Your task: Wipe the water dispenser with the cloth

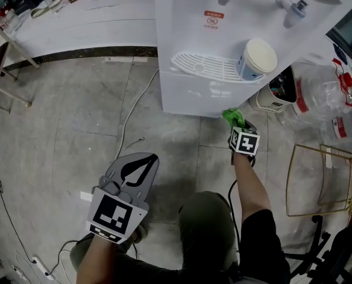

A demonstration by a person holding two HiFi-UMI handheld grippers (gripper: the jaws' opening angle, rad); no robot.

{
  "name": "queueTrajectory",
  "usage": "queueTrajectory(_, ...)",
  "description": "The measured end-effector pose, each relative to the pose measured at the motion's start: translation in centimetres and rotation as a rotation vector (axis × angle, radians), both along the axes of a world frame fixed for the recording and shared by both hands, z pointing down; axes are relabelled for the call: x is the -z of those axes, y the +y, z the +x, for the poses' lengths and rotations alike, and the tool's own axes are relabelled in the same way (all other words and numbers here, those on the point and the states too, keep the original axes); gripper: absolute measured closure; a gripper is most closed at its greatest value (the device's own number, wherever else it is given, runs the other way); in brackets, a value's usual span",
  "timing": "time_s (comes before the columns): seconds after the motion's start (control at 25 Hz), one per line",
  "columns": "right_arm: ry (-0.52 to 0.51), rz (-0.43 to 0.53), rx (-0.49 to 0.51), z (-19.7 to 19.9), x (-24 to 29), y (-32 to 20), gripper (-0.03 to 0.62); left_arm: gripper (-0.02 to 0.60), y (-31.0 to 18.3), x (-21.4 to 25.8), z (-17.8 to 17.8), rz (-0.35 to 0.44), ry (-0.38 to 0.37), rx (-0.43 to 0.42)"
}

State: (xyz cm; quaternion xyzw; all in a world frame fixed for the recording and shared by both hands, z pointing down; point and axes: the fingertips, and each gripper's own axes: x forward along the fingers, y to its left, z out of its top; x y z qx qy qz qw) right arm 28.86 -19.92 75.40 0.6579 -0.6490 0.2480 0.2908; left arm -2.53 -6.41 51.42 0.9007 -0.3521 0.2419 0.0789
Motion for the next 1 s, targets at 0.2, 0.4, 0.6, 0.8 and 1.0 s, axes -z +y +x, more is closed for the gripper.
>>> queueTrajectory(0.2, -0.135, 0.091, 0.19, -7.9, 2.8, 1.7, 0.499, 0.578, -1.1, 0.9, -0.4, 0.029, 0.018, 0.023)
queueTrajectory(0.4, -0.211, 0.256, 0.405, -15.7, 10.2, 2.8, 0.498, 0.578, -2.9, 1.8, -1.4, 0.07, 0.009, 0.051)
queueTrajectory(0.6, -0.26, 0.319, 0.501, -20.1, 16.1, 5.5, 0.499, 0.578, -5.7, 2.7, -3.0, 0.163, 0.014, 0.1)
queueTrajectory(0.8, -0.292, 0.293, 0.486, -23.3, 17.9, 8.2, 0.498, 0.579, -7.3, 1.6, -4.5, 0.215, 0.044, 0.11)
queueTrajectory(1.0, -0.368, 0.233, 0.396, -24.6, 19.7, 11.1, 0.498, 0.578, -4.6, -0.6, -5.9, 0.133, 0.074, 0.154)
